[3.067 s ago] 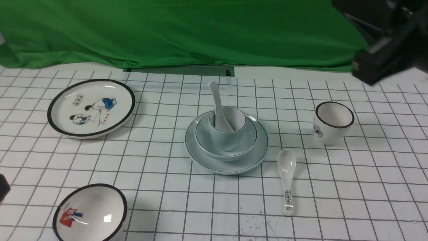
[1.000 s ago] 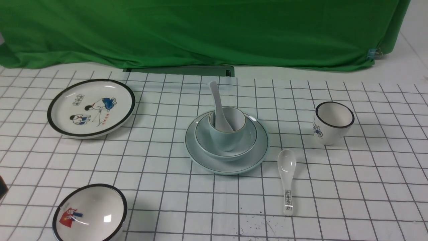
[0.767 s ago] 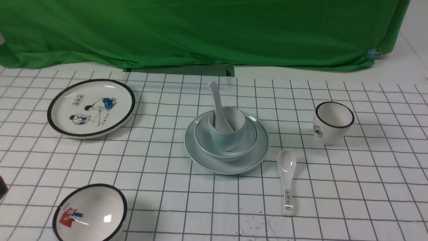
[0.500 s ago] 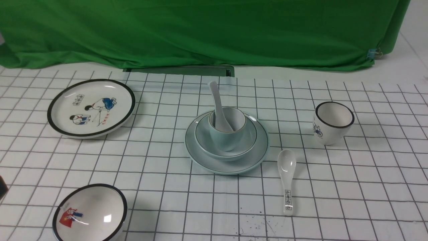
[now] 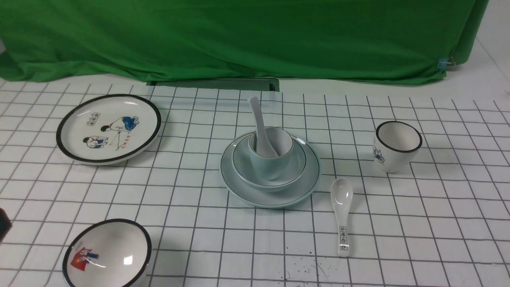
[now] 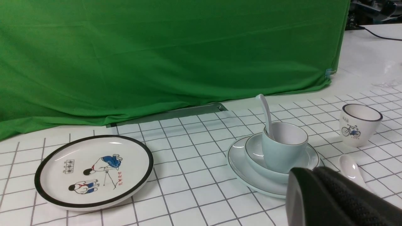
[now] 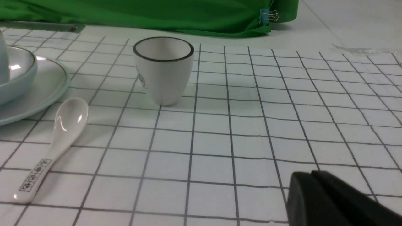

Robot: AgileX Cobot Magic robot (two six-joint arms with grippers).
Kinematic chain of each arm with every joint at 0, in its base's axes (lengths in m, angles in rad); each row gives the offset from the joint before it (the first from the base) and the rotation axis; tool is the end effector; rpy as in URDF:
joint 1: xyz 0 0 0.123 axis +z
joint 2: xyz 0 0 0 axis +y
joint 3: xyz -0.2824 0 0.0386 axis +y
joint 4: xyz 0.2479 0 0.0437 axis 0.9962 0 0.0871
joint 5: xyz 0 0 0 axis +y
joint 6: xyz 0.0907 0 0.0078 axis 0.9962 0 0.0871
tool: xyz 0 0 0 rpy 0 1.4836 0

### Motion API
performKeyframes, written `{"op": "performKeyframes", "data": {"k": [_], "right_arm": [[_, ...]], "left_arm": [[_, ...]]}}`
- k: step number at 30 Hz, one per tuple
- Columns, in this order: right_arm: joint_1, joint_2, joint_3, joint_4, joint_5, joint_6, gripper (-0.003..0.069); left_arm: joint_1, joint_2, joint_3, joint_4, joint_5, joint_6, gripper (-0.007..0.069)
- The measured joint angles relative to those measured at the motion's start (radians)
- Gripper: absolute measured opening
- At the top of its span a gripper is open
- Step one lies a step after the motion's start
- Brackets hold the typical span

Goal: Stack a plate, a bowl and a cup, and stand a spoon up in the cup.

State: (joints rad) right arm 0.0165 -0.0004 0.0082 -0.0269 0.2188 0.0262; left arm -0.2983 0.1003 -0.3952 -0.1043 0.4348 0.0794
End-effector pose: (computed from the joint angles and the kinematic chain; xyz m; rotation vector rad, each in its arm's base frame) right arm 0.0560 0.0004 0.1905 -0.0098 1.7101 0.0072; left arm 0.0353 -0.0151 0.2988 0.2633 1.6070 -0.2769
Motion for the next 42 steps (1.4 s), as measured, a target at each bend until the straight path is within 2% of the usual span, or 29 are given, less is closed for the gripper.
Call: {"op": "performKeyframes", "data": {"k": [2, 5, 6, 8, 10, 13, 17, 25, 42], "right_arm": [[0.000, 0.000, 0.000, 0.000, 0.000, 0.000, 0.0059], [0.000, 0.000, 0.000, 0.000, 0.000, 0.000, 0.0074], [0.000, 0.000, 0.000, 0.000, 0.000, 0.000, 0.0078], [0.000, 0.000, 0.000, 0.000, 0.000, 0.000, 0.0080], [0.000, 0.000, 0.000, 0.000, 0.000, 0.000, 0.0085], [0.000, 0.000, 0.000, 0.000, 0.000, 0.000, 0.0095], [0.000, 0.000, 0.000, 0.000, 0.001, 0.000, 0.0110], [0.000, 0.000, 0.000, 0.000, 0.000, 0.000, 0.0126], [0.000, 0.000, 0.000, 0.000, 0.000, 0.000, 0.0180]], "left_arm": [[0.000, 0.000, 0.031, 0.004, -0.045, 0.000, -0.0029], [0.032, -0.010, 0.140, 0.039, -0.264, 0.000, -0.0029], [0.060, -0.017, 0.189, 0.040, -0.361, -0.001, -0.0029], [0.095, -0.021, 0.227, 0.040, -0.410, -0.012, -0.0029], [0.177, -0.028, 0.287, 0.038, -0.470, -0.036, -0.0029], [0.267, -0.047, 0.347, 0.039, -0.456, -0.051, -0.0029], [0.308, -0.093, 0.397, 0.041, -0.389, -0.052, -0.0029], [0.311, -0.099, 0.402, 0.025, -0.204, -0.052, -0.0029], [0.311, -0.099, 0.402, 0.044, -0.202, -0.052, -0.0029]]}}
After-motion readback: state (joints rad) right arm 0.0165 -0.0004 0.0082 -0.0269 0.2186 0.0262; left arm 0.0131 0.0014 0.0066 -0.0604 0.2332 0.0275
